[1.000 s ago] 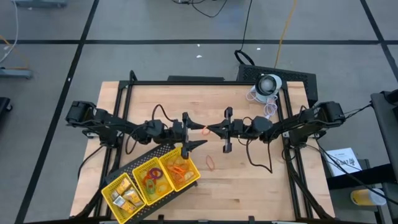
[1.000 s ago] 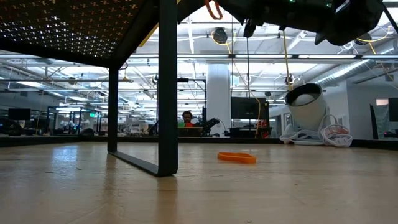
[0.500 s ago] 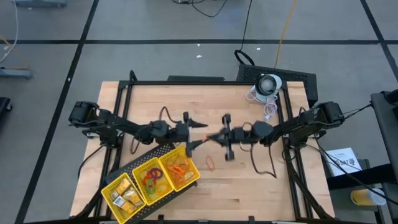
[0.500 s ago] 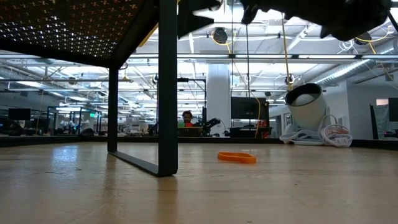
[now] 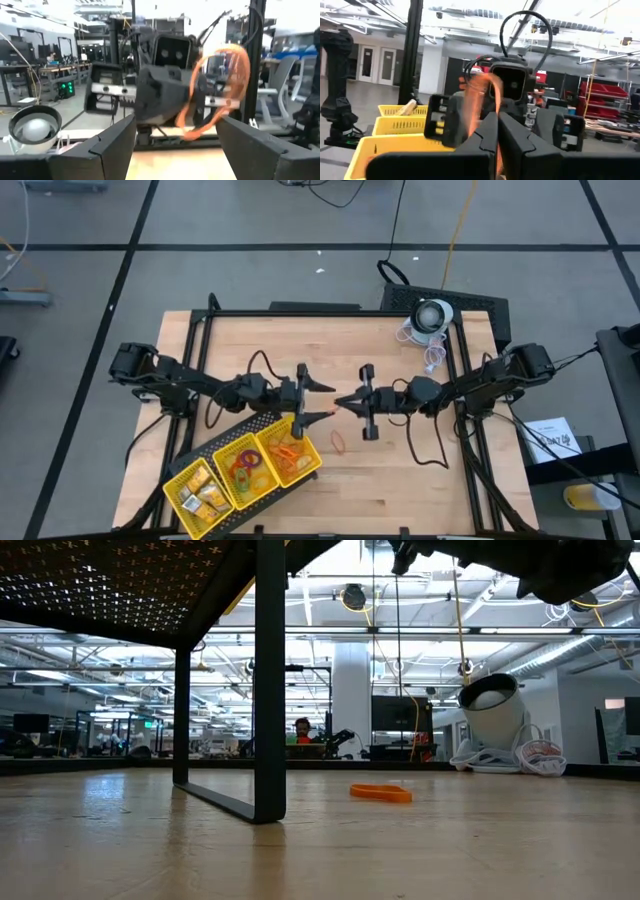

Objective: Pick & Place Office Desk Supplies
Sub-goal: Put the orange rubber band into the right yellow bin on the shelf

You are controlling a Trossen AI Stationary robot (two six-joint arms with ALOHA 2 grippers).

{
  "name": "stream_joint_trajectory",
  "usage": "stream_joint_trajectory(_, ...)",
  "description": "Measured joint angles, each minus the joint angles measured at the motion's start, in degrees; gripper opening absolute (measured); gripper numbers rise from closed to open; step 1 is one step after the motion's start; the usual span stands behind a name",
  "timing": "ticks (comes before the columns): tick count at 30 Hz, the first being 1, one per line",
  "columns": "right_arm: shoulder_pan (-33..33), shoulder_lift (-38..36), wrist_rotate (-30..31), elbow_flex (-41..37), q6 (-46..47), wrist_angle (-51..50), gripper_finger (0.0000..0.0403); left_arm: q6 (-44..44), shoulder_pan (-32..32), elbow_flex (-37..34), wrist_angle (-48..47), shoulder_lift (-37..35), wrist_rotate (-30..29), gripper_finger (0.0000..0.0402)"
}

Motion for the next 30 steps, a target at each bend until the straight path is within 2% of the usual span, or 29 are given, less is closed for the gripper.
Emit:
stream_joint_trajectory(15, -0.7, 1.11, 0.02, 2.87, -0.25, -4.46, 0.0, -1.1, 0.02, 3.93, 0.45, 2.29, 2.79, 0.0282)
stream_joint_trajectory(20, -0.65, 1.07, -0.15, 2.87, -0.3, -3.4, 0.0, -1.1, 0.02, 3.93, -1.57, 2.27, 2.79, 0.0282)
stream_joint_trajectory(24, -0.72, 1.07, -3.03, 2.87, -0.01, -0.98, 0.0, -1.08, 0.02, 3.91, -2.67, 2.27, 2.79, 0.0282)
stream_joint_trajectory(30, -0.71, 1.07, -3.0, 2.87, 0.03, -0.98, 0.0, -0.96, 0.02, 3.91, -2.71, 2.27, 2.82, 0.0282)
